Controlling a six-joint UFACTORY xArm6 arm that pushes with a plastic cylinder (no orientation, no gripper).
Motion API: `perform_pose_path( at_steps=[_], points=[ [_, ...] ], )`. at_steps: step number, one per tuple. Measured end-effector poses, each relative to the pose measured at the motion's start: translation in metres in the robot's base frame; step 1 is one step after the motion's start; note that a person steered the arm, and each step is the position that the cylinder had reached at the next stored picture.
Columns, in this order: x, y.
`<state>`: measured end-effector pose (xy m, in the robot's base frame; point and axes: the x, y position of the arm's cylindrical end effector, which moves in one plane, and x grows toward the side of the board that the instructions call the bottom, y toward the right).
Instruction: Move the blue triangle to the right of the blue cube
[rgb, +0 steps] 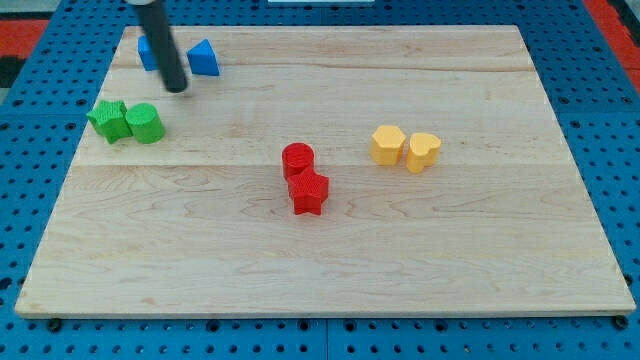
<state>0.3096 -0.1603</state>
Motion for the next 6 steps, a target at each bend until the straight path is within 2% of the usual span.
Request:
perform_pose_path(
  at_steps=[1, 6],
  points=[
    [-0.011, 0.024],
    [-0.035, 0.013]
  ],
)
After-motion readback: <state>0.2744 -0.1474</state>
